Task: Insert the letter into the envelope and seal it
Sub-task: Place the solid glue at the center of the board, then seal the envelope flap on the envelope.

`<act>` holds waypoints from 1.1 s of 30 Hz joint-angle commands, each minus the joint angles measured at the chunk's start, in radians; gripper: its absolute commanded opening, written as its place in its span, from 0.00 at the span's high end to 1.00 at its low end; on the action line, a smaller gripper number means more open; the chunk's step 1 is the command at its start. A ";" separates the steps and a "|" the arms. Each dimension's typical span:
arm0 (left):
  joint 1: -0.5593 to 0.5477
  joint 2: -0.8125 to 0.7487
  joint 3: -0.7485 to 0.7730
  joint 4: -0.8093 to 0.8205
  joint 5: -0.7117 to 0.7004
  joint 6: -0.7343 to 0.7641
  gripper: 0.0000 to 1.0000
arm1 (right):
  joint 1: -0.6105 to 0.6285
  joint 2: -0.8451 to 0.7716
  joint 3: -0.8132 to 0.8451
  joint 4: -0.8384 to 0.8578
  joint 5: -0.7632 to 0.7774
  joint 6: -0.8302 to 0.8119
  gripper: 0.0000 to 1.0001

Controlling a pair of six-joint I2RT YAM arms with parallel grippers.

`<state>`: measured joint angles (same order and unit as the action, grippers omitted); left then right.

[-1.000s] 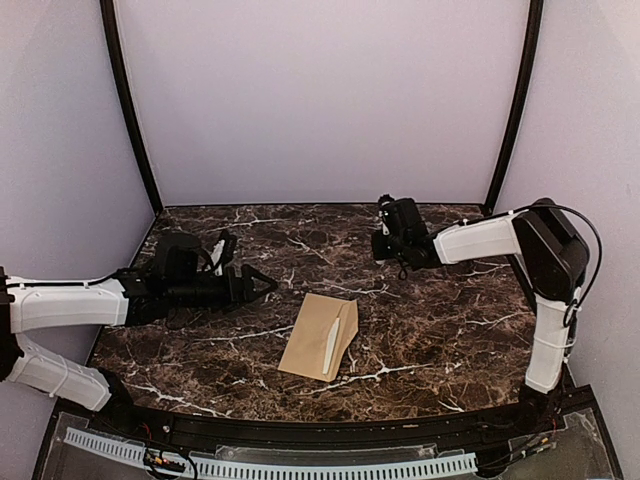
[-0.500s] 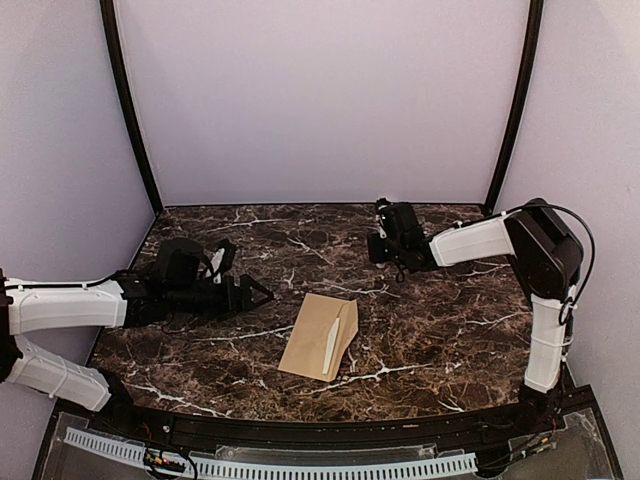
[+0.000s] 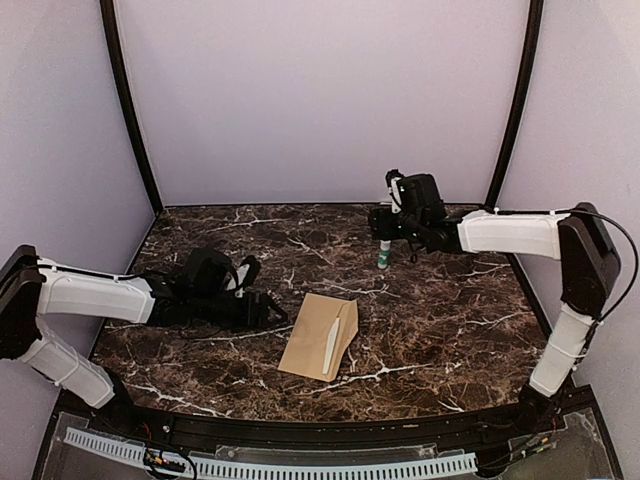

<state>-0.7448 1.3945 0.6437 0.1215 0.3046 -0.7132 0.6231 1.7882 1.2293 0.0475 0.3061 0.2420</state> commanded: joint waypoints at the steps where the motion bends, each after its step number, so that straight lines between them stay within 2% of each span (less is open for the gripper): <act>1: -0.019 0.068 0.066 0.031 -0.028 0.035 0.28 | -0.004 -0.157 -0.060 -0.105 -0.092 0.098 0.21; 5: -0.032 0.137 0.104 0.047 -0.039 0.039 0.31 | 0.025 -0.248 -0.149 -0.201 -0.223 0.209 0.28; 9: -0.042 0.187 0.123 0.060 -0.053 0.033 0.34 | 0.129 -0.316 -0.270 -0.250 -0.268 0.319 0.36; 14: -0.058 0.239 0.163 0.039 -0.074 0.060 0.39 | 0.242 -0.374 -0.401 -0.198 -0.302 0.478 0.49; 20: -0.076 0.288 0.166 0.044 -0.114 0.058 0.45 | 0.307 -0.360 -0.469 -0.141 -0.312 0.598 0.66; 33: -0.093 0.319 0.149 0.061 -0.145 0.054 0.61 | 0.328 -0.234 -0.462 -0.076 -0.302 0.638 0.76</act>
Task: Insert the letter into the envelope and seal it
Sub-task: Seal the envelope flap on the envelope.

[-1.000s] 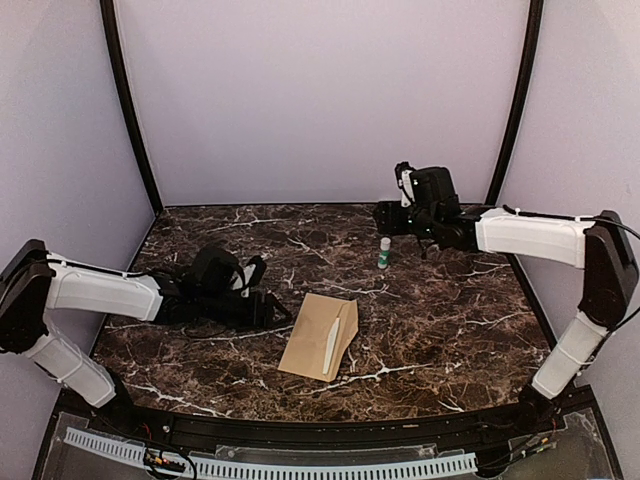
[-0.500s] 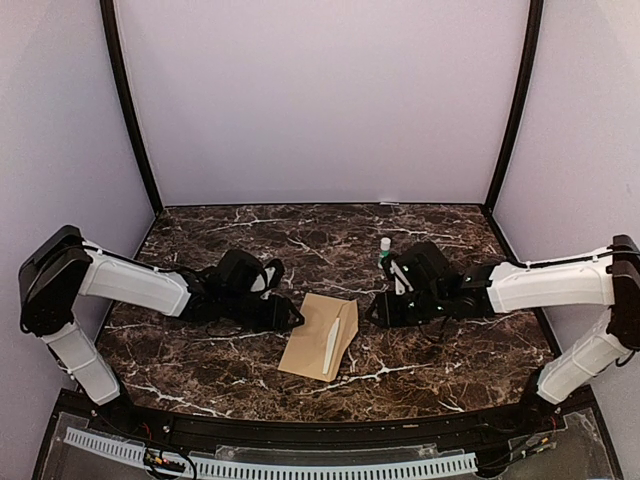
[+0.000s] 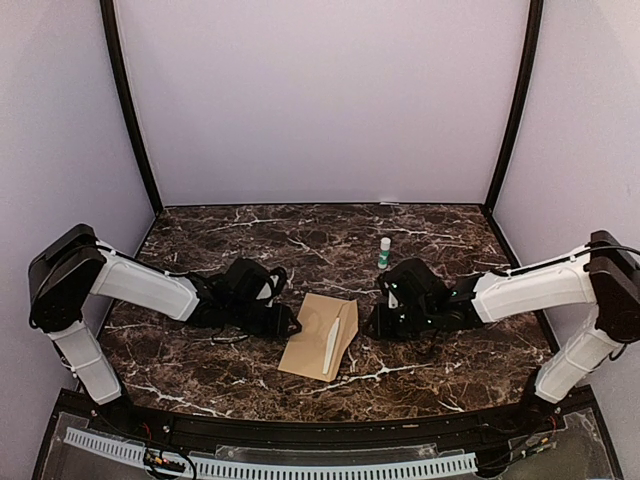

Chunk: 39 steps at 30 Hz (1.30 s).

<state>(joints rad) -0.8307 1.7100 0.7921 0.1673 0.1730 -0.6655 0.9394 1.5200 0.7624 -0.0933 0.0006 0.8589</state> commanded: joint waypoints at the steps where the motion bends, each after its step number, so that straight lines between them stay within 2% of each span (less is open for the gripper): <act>1: -0.008 0.003 -0.001 0.015 -0.012 0.008 0.62 | 0.012 0.045 0.011 0.071 0.004 0.020 0.76; 18: -0.008 0.041 -0.018 0.034 0.013 0.008 0.73 | 0.028 0.244 0.139 0.273 -0.184 -0.032 0.83; 29: -0.008 0.055 -0.025 0.043 0.020 0.005 0.74 | 0.032 0.354 0.193 0.319 -0.241 -0.039 0.88; 39: -0.012 -0.026 -0.002 0.044 0.019 0.018 0.71 | 0.033 0.379 0.120 0.351 -0.252 0.017 0.91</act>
<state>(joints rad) -0.8345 1.7481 0.7891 0.2207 0.1867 -0.6643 0.9623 1.8816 0.9218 0.2115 -0.2363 0.8452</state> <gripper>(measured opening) 0.278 0.089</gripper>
